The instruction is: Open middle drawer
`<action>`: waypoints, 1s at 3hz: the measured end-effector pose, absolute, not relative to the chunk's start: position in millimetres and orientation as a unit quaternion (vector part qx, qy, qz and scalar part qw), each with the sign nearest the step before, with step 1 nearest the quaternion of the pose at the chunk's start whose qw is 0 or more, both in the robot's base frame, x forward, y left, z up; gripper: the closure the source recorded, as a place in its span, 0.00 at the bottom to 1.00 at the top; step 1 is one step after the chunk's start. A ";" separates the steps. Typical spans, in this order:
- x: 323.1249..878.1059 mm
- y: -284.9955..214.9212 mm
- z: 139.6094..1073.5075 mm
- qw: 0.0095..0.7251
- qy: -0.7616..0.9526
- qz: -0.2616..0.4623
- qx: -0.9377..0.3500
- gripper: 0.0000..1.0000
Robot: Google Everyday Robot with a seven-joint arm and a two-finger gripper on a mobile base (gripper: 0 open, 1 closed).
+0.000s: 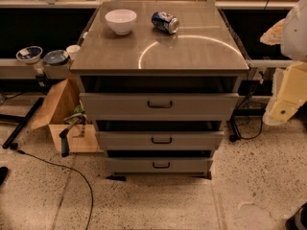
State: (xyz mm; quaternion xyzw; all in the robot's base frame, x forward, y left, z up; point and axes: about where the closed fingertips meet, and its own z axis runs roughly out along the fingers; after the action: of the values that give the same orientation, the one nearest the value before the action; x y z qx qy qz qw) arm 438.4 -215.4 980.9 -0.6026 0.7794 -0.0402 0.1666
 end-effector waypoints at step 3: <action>448.5 -222.3 961.7 0.186 0.780 -0.044 -0.596 0.00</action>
Offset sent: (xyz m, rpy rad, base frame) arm 0.0033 -0.0023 0.0017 -0.0083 -0.0338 0.0029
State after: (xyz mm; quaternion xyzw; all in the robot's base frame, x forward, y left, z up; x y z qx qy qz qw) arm 448.5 -222.3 961.7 -0.5962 0.7798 -0.0437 0.1860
